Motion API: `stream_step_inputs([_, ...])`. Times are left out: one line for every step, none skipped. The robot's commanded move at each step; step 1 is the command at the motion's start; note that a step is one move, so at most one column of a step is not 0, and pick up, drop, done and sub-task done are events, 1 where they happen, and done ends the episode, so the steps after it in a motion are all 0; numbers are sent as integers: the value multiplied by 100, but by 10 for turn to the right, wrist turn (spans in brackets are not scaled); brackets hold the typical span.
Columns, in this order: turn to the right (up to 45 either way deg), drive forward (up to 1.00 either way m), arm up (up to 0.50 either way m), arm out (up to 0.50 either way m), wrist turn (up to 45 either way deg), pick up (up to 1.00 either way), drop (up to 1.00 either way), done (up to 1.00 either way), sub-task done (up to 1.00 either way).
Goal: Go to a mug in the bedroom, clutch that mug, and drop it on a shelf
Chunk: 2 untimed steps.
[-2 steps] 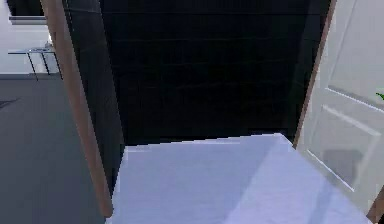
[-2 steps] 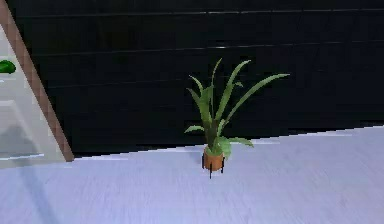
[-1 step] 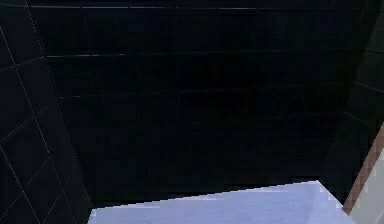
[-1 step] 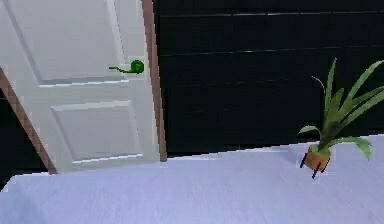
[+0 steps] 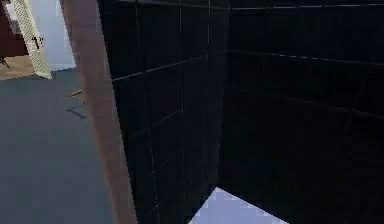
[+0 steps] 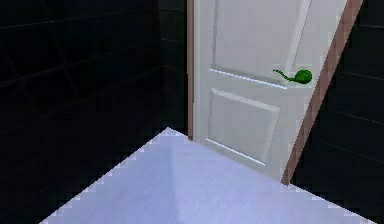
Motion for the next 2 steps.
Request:
stream_step_inputs([-450, 0, 0, 0, 0, 0, 0, 0, 0])
stream_step_inputs([-90, 0, 0, 0, 0, 0, 0, 0, 0])
